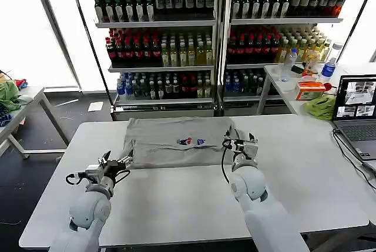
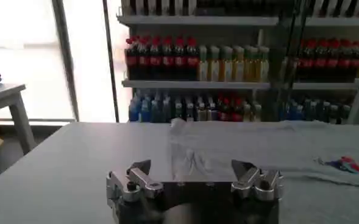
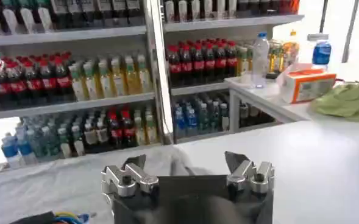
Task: Fold and organize the clothes.
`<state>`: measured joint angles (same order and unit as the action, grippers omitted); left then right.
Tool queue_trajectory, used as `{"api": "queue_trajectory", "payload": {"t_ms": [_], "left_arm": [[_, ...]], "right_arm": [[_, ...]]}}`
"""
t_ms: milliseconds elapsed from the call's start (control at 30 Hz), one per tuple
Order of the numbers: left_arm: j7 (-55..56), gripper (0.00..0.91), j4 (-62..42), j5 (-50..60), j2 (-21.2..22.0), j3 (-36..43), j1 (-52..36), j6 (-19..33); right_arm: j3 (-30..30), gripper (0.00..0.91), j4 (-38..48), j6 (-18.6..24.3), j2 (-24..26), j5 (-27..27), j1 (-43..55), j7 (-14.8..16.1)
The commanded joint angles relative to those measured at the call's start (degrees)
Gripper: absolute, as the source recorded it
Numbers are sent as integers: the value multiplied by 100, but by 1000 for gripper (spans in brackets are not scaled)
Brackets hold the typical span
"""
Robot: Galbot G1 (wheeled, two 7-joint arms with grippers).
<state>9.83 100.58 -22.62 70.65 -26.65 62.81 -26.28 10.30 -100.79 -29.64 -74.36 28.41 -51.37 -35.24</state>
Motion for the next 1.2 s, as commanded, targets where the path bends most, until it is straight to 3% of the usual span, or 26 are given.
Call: {"api": "queue_trajectory", "payload": {"t_ms": [33,433,1200], "left_arm": [[15,907,132,200,-43,5,149,-43],[-61,907,-23,198,-89,114,137,-23],[-99,907,-622,260,-66,157,-96,59]], "right_arm": [[44,907,-529,-352,309,-22,-487,-153],[105,907,-466,-349,559,-29,-822,-115],[7,907,138,-347,387,-235,-490,45]]}}
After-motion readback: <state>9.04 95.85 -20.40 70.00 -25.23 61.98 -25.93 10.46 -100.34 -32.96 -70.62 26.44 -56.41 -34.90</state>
